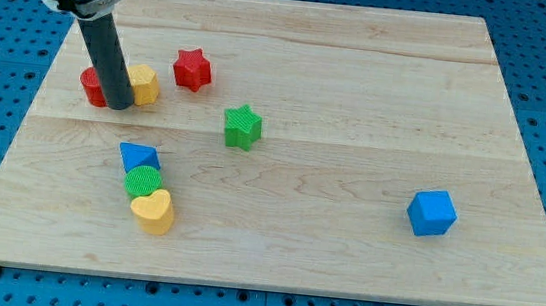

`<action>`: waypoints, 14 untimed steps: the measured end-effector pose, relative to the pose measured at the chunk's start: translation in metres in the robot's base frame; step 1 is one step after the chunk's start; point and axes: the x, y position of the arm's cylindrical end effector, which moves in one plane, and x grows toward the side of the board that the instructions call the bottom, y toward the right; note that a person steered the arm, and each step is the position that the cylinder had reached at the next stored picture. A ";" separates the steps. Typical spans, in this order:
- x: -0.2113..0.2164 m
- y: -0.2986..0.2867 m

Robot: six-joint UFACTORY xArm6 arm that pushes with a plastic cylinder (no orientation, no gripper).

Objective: Push the yellow heart left to the green star

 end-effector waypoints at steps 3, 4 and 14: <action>0.045 0.000; 0.046 -0.044; 0.164 0.043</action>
